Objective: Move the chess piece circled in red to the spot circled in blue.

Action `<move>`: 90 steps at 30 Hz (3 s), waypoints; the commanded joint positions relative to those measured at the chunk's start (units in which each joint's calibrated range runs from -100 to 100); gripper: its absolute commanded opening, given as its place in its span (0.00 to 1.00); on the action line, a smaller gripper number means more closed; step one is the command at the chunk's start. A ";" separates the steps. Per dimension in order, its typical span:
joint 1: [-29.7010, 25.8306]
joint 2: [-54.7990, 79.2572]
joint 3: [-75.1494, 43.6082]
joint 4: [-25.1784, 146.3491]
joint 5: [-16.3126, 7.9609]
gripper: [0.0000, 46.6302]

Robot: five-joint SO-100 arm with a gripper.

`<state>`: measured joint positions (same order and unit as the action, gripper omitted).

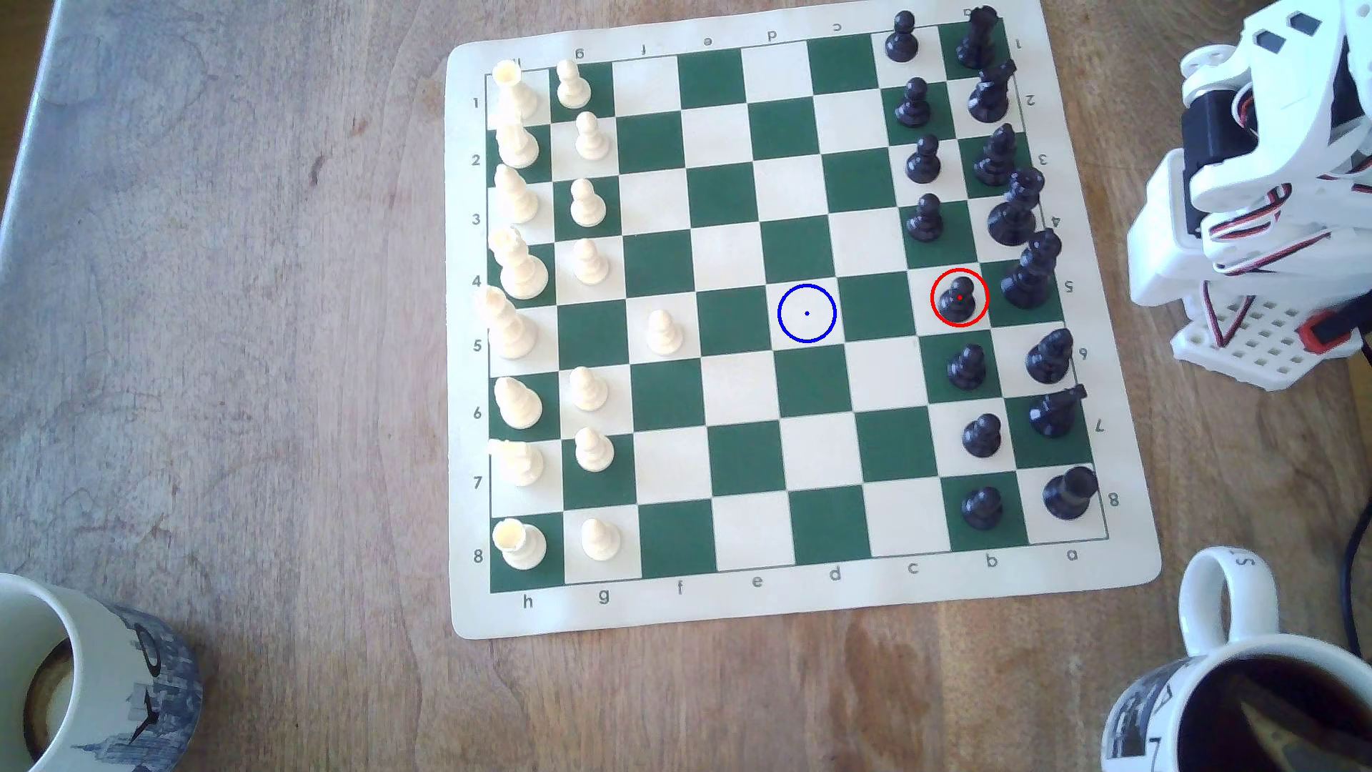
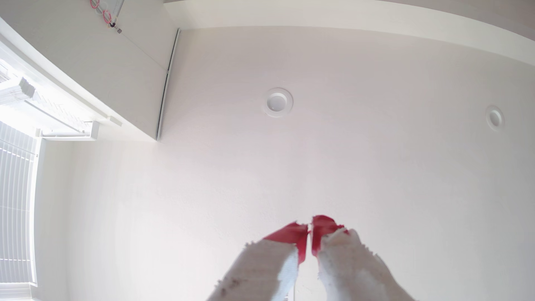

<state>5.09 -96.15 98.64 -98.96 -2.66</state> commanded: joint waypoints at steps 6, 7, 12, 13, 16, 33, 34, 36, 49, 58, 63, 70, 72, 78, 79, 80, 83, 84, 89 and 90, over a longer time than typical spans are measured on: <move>-1.45 0.31 0.00 14.93 0.29 0.00; -1.37 0.31 -0.28 18.46 0.29 0.00; 1.44 0.31 -5.72 37.87 0.10 0.00; 2.22 0.31 -6.26 41.22 0.24 0.00; 3.09 0.31 -8.80 55.07 0.00 0.00; 13.10 13.46 -44.34 144.50 -2.54 0.00; 12.86 15.76 -47.06 147.61 -2.54 0.00; 12.00 23.48 -56.58 160.55 -0.83 0.00; 2.62 38.42 -62.65 183.98 -0.63 0.27; 1.05 43.77 -59.30 184.88 -0.44 0.38; 0.27 47.93 -57.03 185.29 0.00 0.40; -0.67 49.88 -51.32 182.50 2.10 0.45; -1.22 51.58 -51.23 181.52 2.59 0.44; -1.76 55.91 -51.14 177.67 3.37 0.38; -1.92 56.50 -51.14 177.51 3.47 0.37; -2.00 57.86 -51.14 176.77 3.61 0.37; -2.00 59.47 -51.05 175.95 3.81 0.37; -2.00 59.73 -50.96 175.62 3.86 0.37; -2.16 61.26 -47.69 172.18 4.25 0.37; -2.16 61.60 -47.33 172.02 4.30 0.36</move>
<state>3.24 -35.06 50.84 74.50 1.15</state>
